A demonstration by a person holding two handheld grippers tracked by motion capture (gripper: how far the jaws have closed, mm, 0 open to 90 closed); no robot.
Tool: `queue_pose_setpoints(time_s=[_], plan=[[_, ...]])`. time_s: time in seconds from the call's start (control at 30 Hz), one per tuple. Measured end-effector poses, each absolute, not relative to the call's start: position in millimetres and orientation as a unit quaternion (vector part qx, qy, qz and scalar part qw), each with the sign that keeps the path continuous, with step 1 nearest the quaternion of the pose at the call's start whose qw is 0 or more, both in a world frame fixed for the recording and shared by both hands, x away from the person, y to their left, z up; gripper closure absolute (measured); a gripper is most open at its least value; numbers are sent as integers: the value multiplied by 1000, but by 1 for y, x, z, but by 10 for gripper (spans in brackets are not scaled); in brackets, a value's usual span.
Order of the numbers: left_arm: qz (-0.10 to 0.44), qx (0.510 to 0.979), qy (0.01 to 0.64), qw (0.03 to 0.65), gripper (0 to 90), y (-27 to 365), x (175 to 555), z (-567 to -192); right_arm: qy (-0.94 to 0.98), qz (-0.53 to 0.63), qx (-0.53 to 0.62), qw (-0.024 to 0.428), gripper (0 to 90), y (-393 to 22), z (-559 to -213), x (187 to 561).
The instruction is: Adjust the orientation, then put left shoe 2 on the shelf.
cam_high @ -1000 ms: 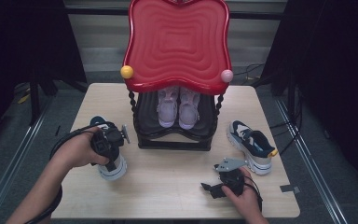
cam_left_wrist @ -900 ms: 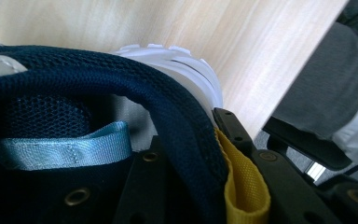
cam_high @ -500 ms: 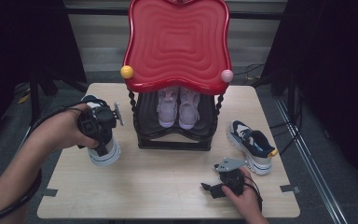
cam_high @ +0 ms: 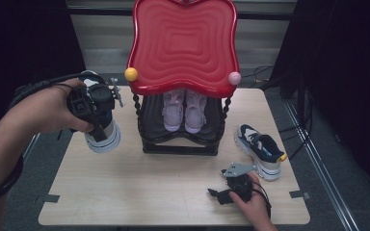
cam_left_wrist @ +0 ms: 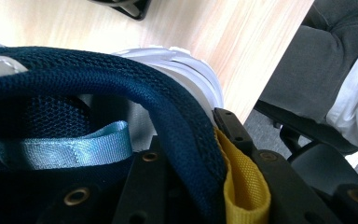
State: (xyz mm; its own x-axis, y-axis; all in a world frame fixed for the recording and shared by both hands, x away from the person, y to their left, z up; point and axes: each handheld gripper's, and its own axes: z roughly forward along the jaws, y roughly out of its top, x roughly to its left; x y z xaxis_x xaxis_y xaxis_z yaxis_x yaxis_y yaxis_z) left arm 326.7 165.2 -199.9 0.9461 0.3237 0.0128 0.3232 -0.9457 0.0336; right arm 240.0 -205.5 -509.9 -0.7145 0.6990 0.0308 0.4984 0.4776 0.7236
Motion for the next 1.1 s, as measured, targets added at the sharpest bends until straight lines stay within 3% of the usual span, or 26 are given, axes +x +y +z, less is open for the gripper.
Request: queue_pose_setpoints(time_s=[1.1], plan=[[94,990,106,22,740,130,312,-85,849,370,353,134,131,-206,-510,240]])
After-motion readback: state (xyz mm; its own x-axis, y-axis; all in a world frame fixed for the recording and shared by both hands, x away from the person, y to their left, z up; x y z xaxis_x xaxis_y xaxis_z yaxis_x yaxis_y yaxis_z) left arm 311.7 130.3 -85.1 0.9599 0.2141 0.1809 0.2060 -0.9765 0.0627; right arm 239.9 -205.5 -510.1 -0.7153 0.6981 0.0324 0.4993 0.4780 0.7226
